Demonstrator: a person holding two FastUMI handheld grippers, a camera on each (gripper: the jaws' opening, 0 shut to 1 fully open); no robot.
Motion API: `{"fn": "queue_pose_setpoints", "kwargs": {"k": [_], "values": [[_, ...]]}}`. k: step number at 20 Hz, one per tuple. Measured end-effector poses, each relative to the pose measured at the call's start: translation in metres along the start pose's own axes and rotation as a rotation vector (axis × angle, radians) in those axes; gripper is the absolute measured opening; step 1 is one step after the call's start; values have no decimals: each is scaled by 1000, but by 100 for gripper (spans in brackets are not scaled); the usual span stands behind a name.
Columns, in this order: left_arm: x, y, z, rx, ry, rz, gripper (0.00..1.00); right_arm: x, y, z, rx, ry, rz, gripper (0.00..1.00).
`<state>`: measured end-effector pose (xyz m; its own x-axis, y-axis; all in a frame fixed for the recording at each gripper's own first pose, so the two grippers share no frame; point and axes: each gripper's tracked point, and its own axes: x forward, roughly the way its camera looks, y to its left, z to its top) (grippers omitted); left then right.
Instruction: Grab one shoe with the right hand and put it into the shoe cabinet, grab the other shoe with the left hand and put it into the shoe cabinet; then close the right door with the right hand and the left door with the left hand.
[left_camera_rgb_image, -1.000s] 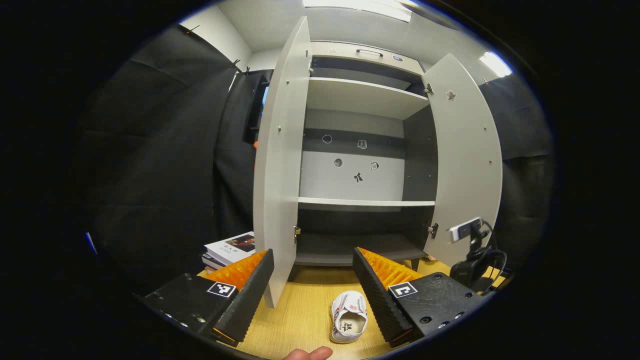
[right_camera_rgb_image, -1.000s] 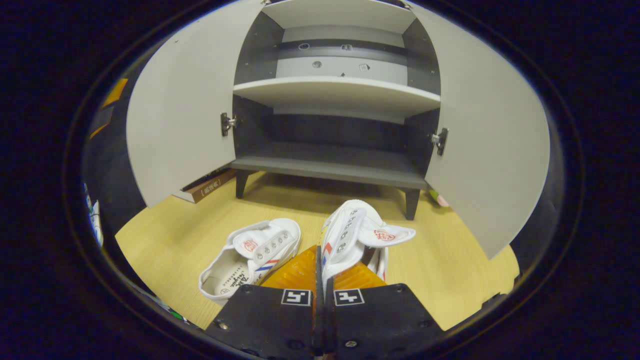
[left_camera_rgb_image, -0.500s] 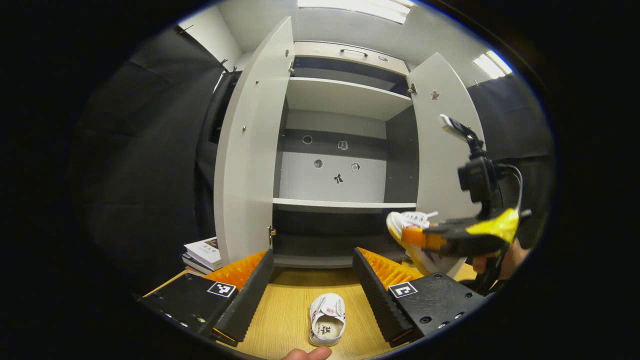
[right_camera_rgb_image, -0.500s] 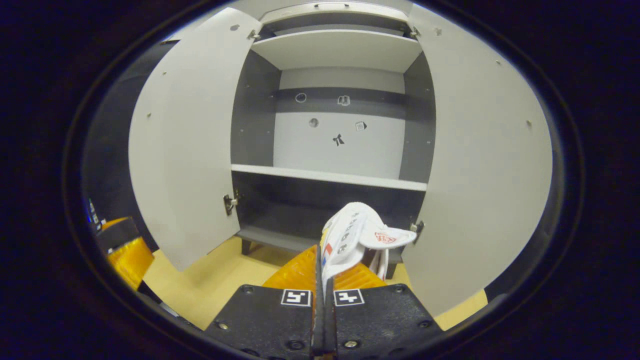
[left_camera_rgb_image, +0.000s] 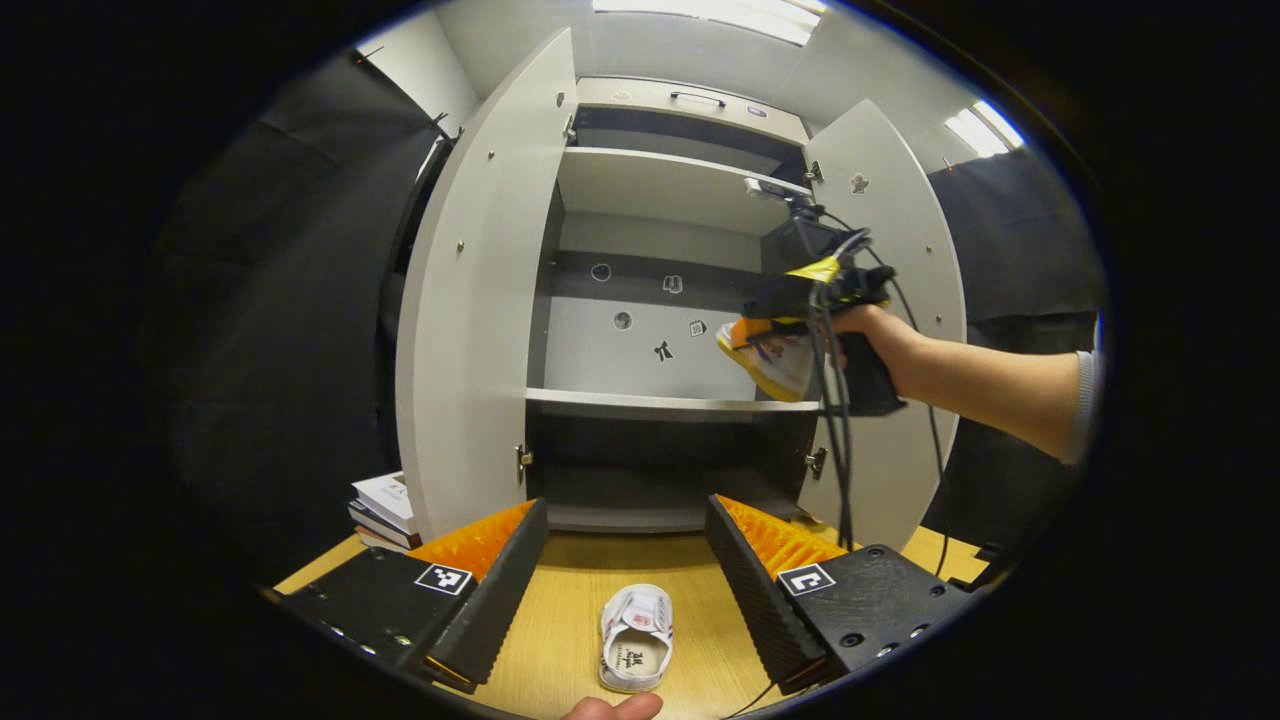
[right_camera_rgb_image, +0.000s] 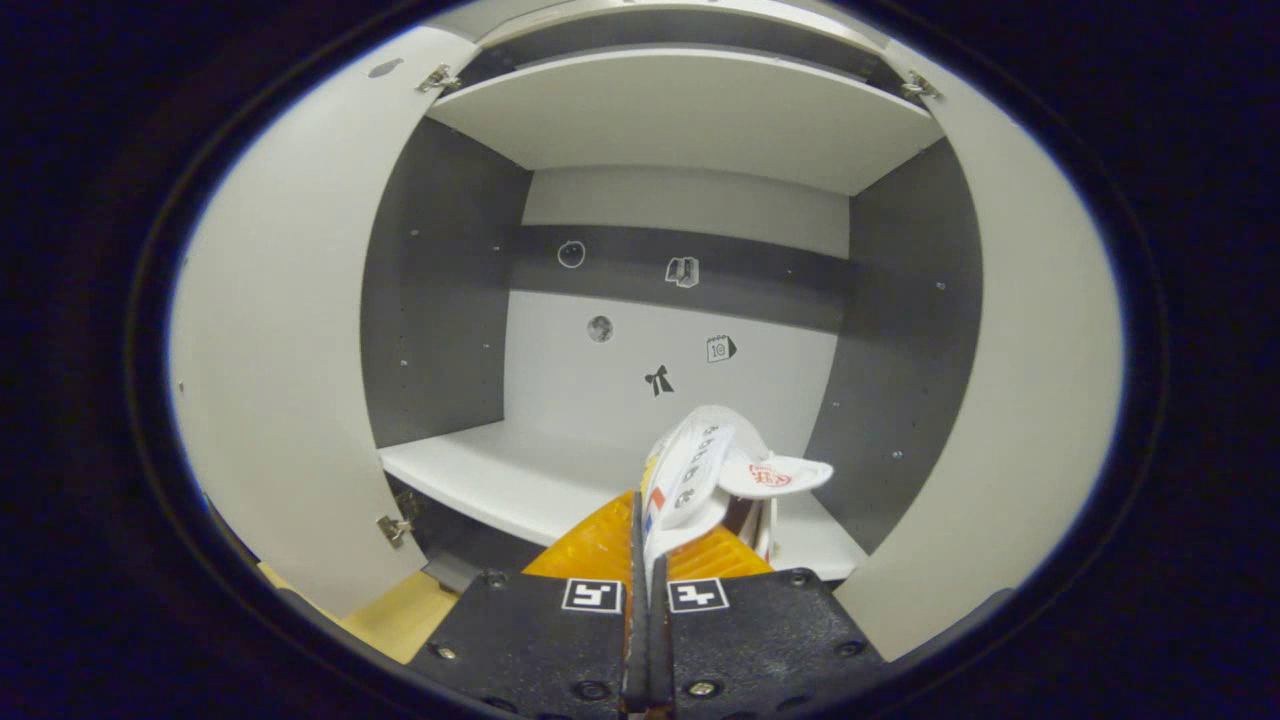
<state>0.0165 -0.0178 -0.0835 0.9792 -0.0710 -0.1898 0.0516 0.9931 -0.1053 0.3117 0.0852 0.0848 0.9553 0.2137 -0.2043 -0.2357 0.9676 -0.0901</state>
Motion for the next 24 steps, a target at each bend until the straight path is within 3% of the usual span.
{"fn": "queue_pose_setpoints", "kwargs": {"k": [4, 10, 20, 24], "values": [[1, 2, -5, 16, 9, 8, 95, 63, -12, 22, 19, 68, 3, 4], [4, 9, -17, 34, 57, 35, 95, 129, -9, -1, -49, 200, -26, 4], [6, 11, -24, 38, 83, 53, 95, 151, -10, -25, -46, 319, 4, 4], [3, 10, -22, 43, 75, 56, 95, 152, -14, -27, -50, 324, -26, 11]]}}
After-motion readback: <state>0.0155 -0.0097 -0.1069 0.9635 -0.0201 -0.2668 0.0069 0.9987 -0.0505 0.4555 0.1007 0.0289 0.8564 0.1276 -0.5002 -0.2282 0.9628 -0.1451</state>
